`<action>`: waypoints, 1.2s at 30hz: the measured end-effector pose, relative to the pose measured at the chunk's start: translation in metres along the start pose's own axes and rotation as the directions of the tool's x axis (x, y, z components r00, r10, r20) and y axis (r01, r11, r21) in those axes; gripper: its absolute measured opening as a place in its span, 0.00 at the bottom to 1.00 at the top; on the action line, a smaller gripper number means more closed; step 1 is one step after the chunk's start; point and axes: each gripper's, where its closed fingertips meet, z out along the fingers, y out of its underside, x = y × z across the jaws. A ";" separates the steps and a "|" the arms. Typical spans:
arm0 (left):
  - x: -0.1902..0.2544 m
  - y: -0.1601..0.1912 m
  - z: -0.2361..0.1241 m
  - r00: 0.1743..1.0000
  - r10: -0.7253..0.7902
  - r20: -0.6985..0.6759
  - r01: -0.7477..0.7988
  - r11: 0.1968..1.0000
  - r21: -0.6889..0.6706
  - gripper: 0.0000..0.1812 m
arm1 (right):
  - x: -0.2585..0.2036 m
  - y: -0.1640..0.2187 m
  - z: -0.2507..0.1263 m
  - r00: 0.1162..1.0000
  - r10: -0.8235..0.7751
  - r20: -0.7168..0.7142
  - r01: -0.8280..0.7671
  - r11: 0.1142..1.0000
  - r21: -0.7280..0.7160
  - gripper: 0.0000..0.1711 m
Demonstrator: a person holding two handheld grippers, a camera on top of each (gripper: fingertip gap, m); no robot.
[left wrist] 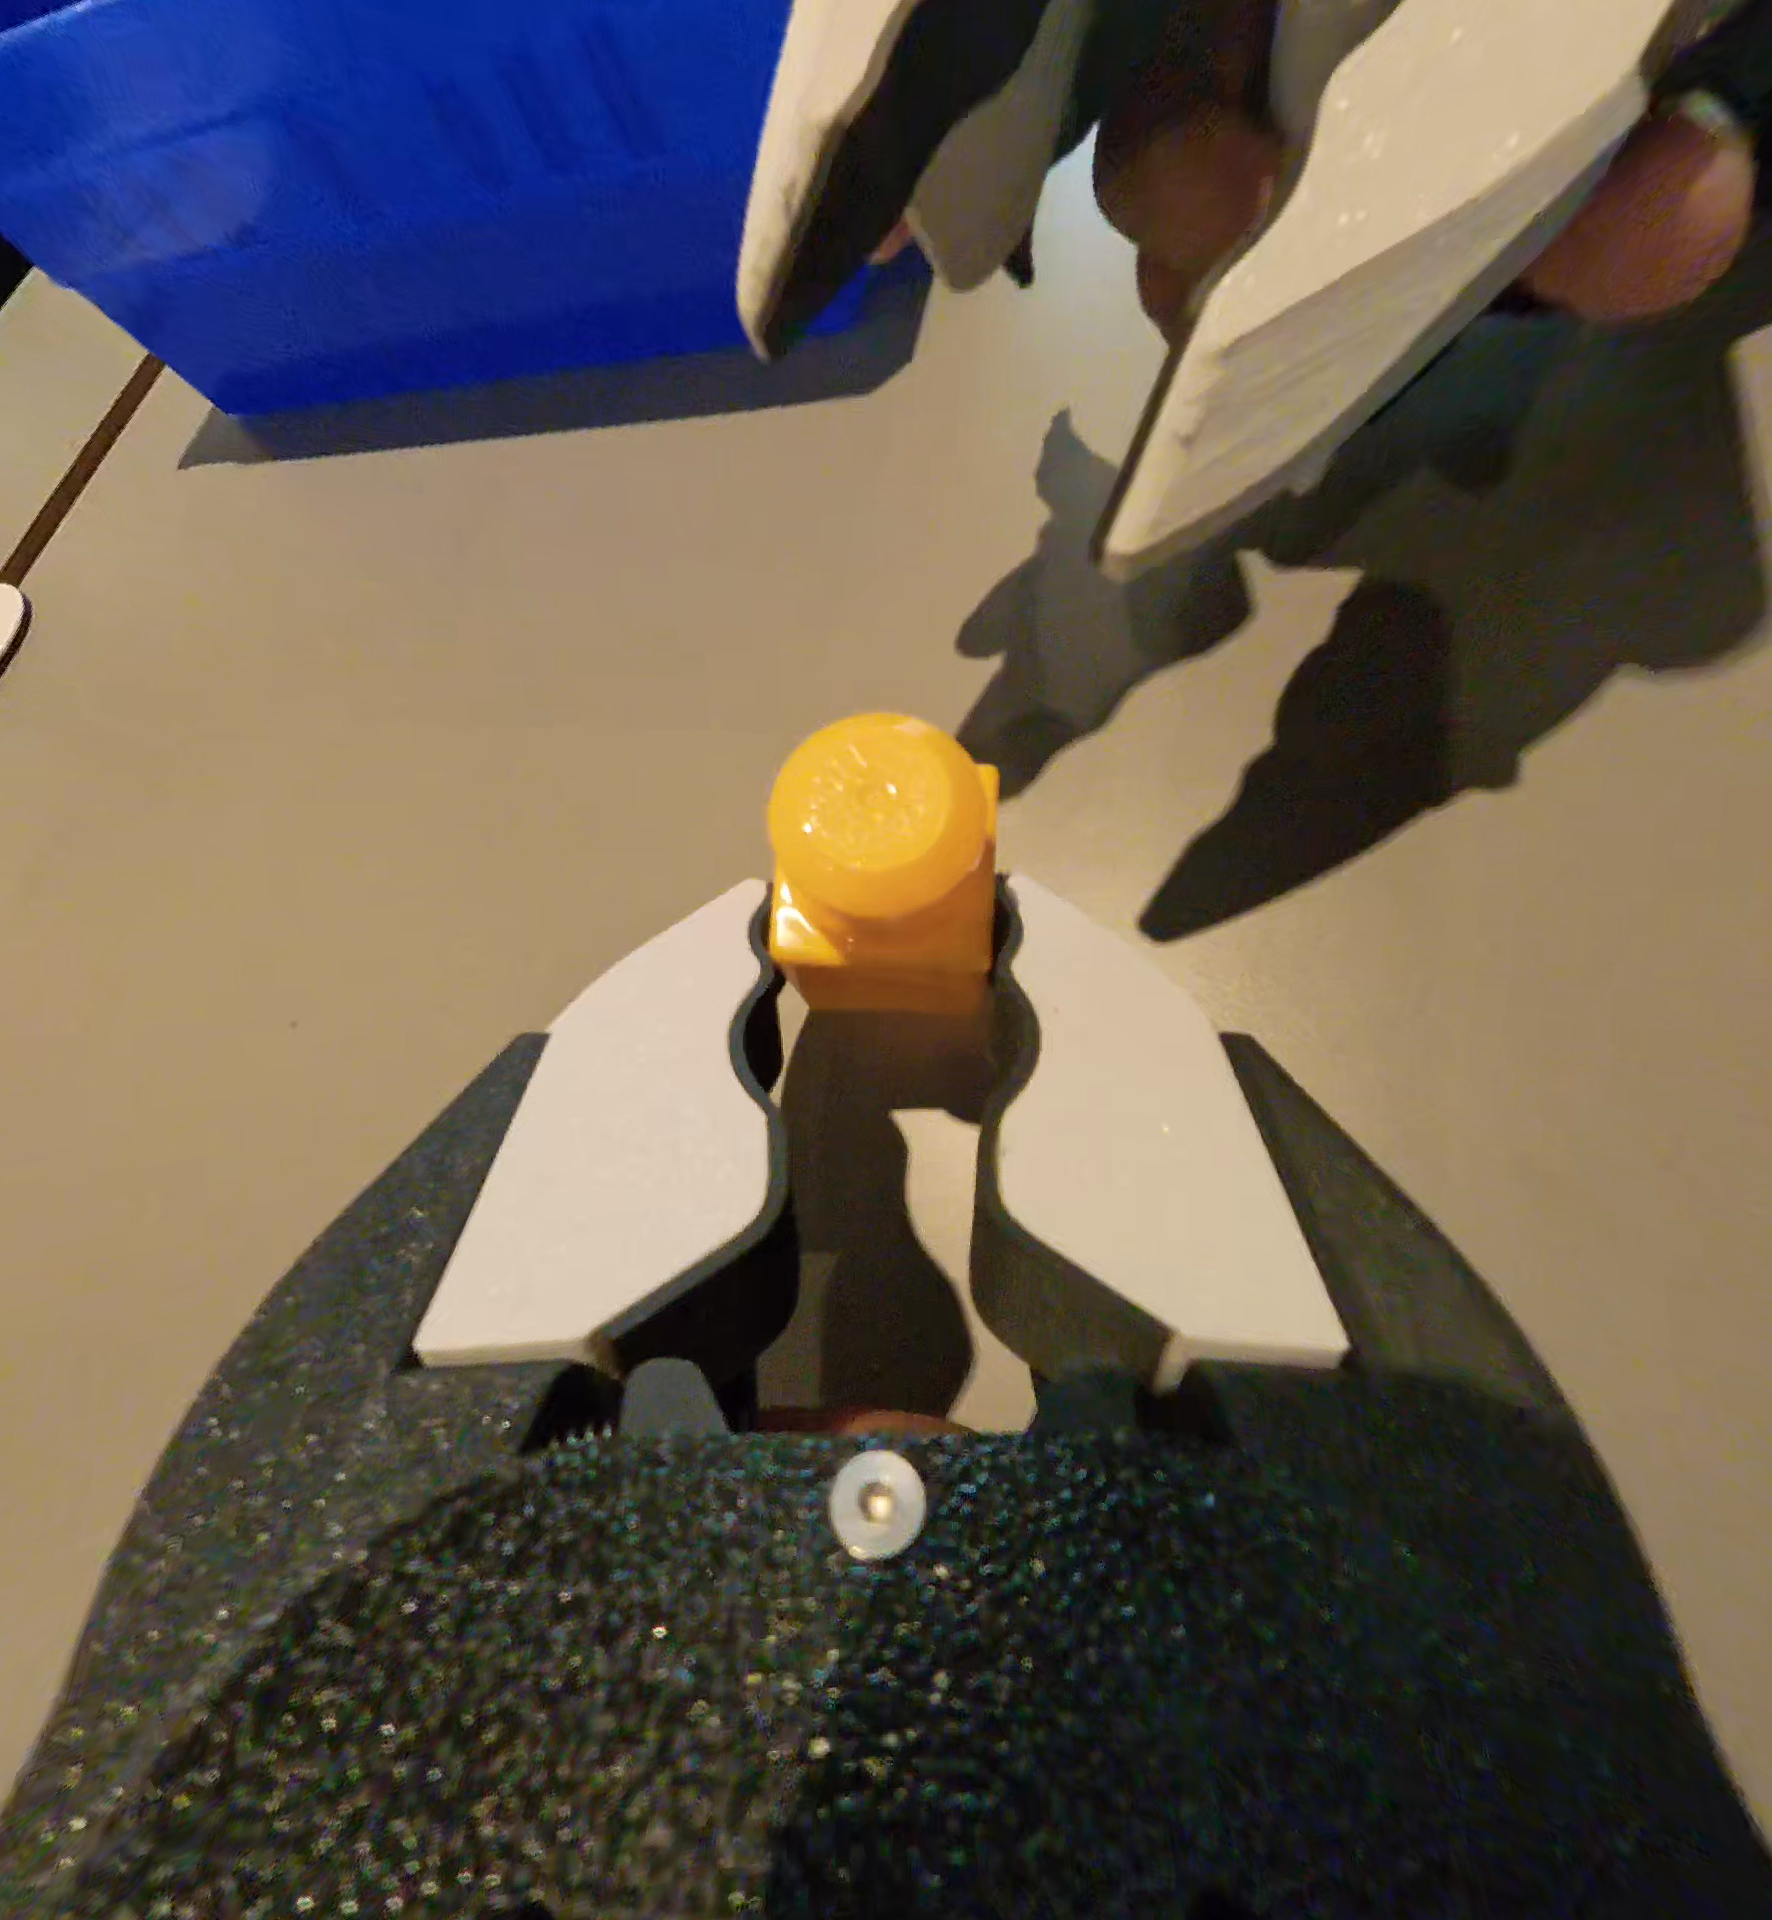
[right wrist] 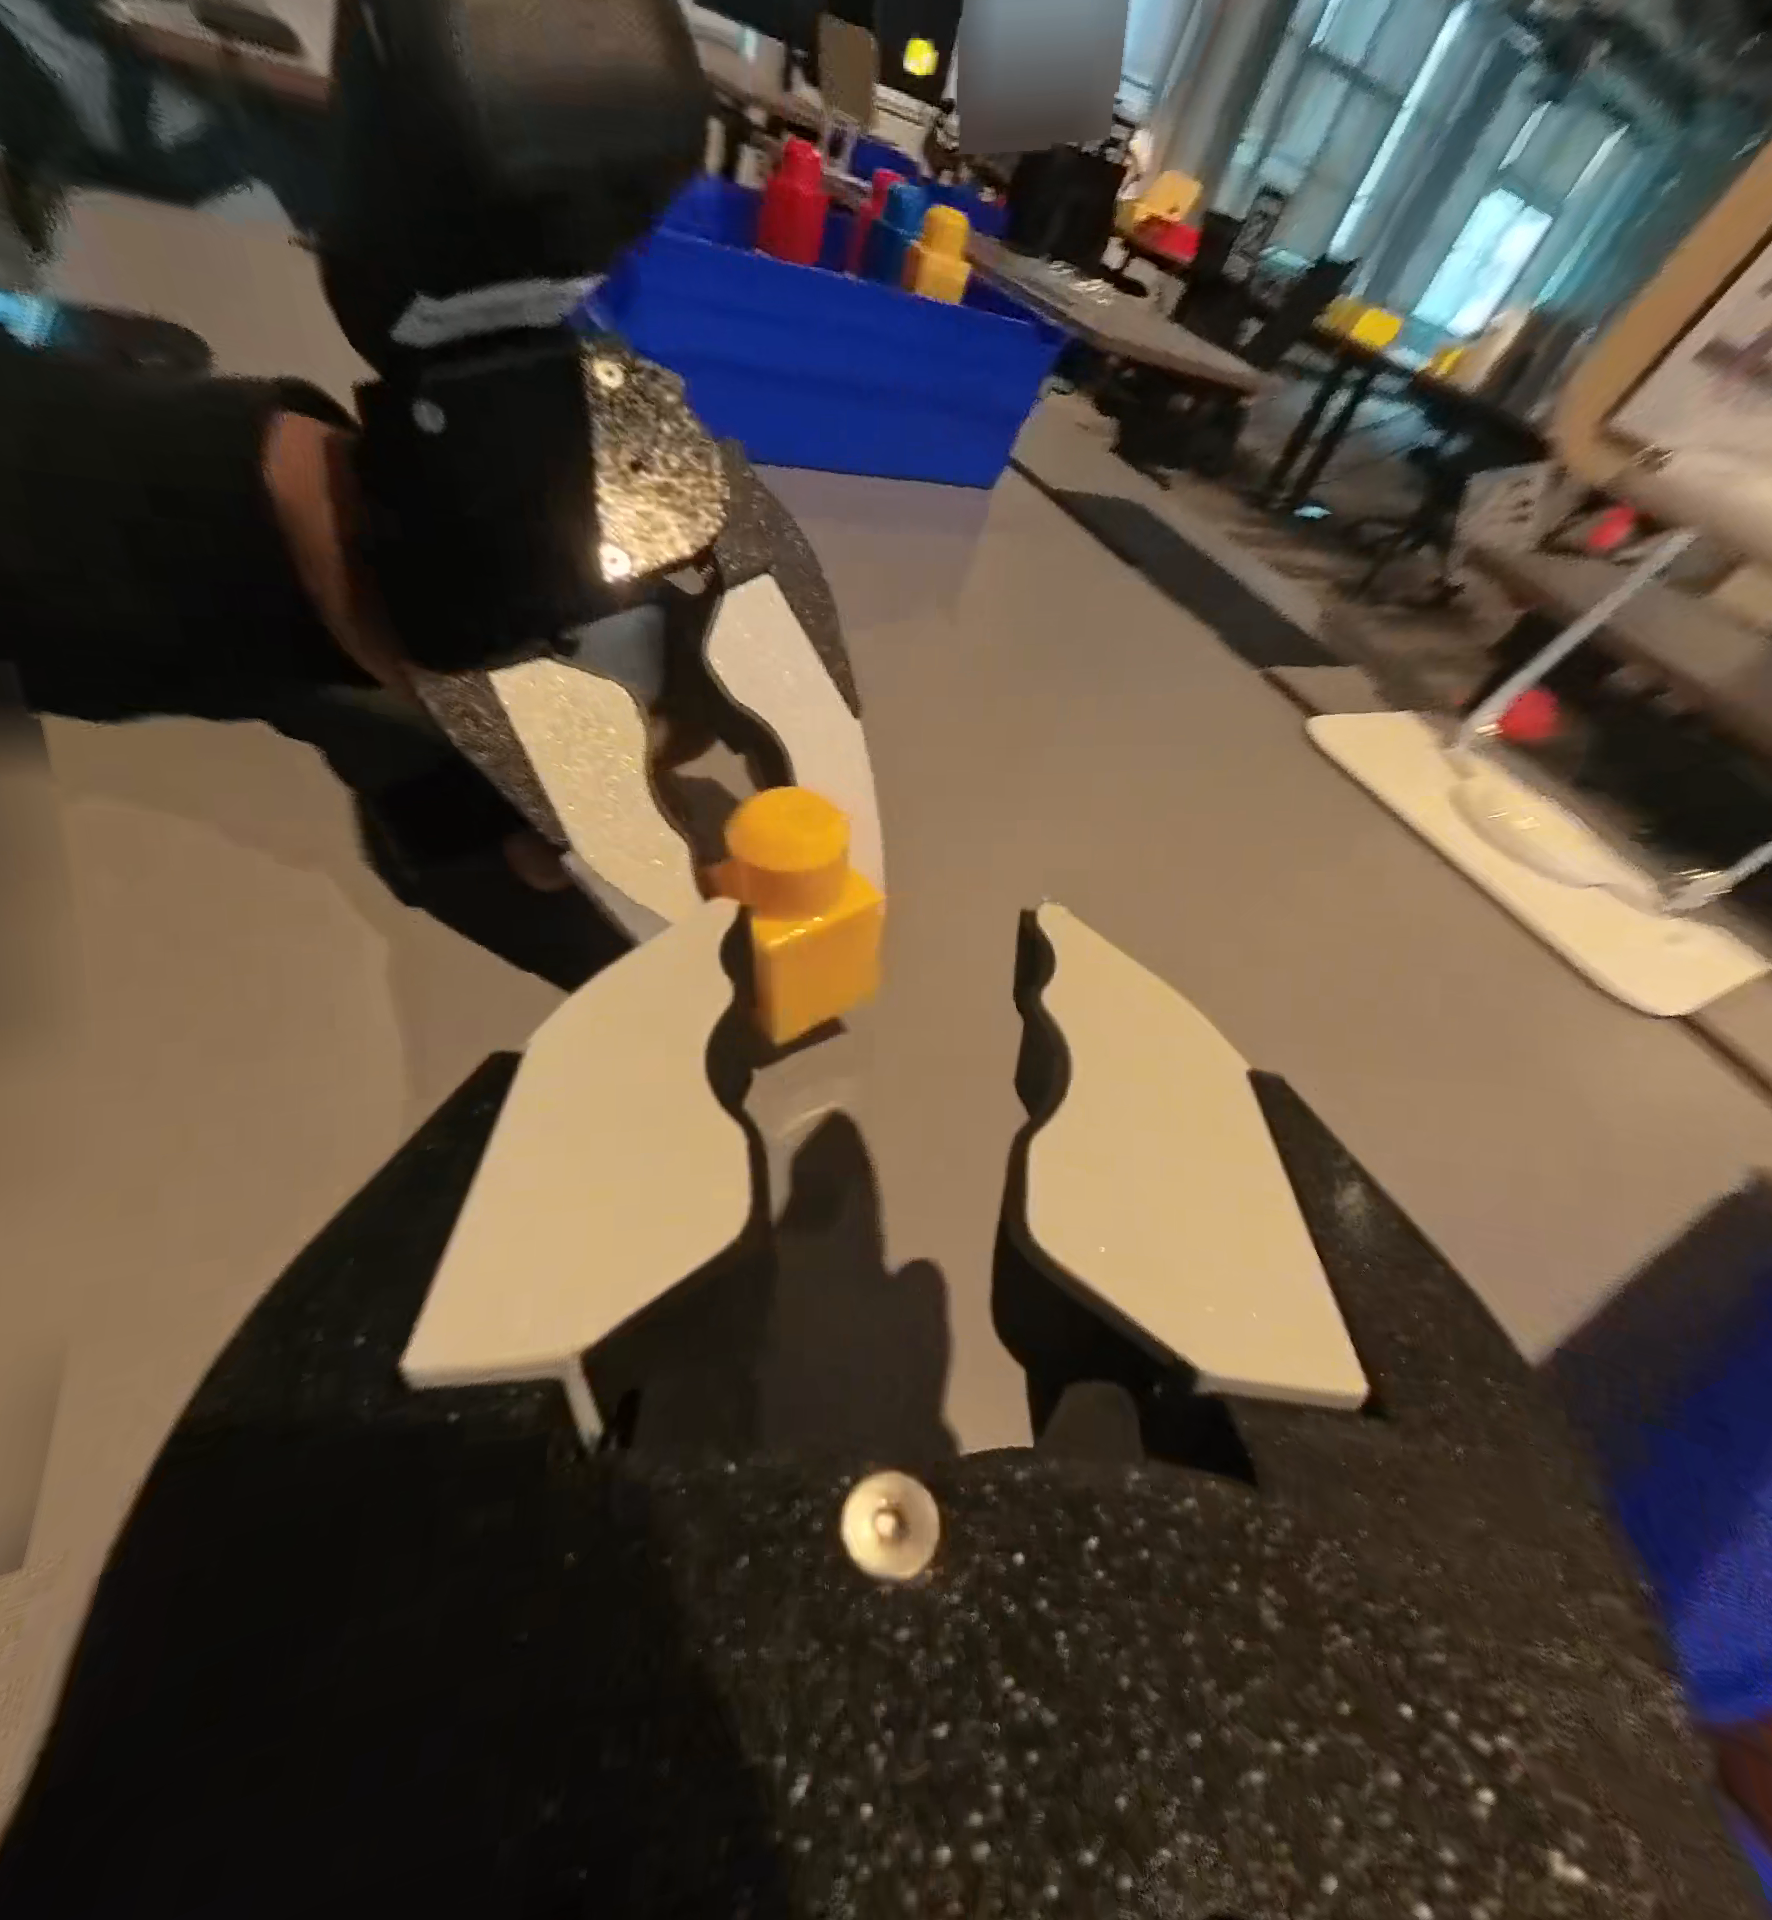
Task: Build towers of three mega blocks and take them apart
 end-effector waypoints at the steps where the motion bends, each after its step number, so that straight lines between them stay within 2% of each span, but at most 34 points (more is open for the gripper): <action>1: 0.001 0.000 0.000 1.000 0.009 -0.004 -0.009 1.000 -0.003 0.20 | -0.003 0.001 0.001 0.999 0.026 0.030 -0.026 1.000 -0.001 0.29; 7: 0.005 0.004 0.004 0.997 0.075 0.010 -0.074 0.996 -0.038 0.20 | -0.016 0.008 0.009 0.997 -0.053 0.059 0.056 0.997 -0.045 0.30; 12: 0.010 0.001 0.006 0.995 0.100 -0.007 -0.101 0.994 -0.030 0.20 | -0.021 0.011 0.018 0.996 -0.041 0.085 0.046 0.997 -0.057 0.30; 16: 0.014 -0.001 0.007 0.993 0.118 -0.012 -0.118 0.993 -0.023 0.20 | -0.024 0.007 0.023 0.993 -0.073 0.090 0.076 0.997 -0.034 0.26; 22: 0.015 -0.002 0.007 0.992 0.123 -0.017 -0.123 0.992 -0.019 0.20 | -0.025 0.012 0.032 0.994 -0.067 0.090 0.074 0.994 -0.083 0.22; 25: 0.014 -0.002 0.007 0.993 0.118 -0.013 -0.118 0.993 -0.019 0.20 | -0.028 0.013 0.033 0.992 -0.077 0.103 0.087 0.991 -0.097 0.17; 28: 0.012 -0.002 0.008 0.993 0.115 0.002 -0.115 0.993 -0.019 0.20 | -0.025 0.014 0.034 0.994 -0.061 0.092 0.071 0.992 -0.107 0.17; 33: -0.005 -0.001 0.006 0.994 0.051 0.095 -0.049 0.999 -0.023 0.20 | -0.003 0.006 0.025 0.998 -0.058 -0.031 0.055 0.996 -0.072 0.17; 36: -0.022 0.001 0.000 0.987 -0.017 0.163 0.019 1.000 -0.010 0.21 | 0.023 -0.007 0.010 0.986 -0.033 -0.166 0.032 0.999 -0.009 0.17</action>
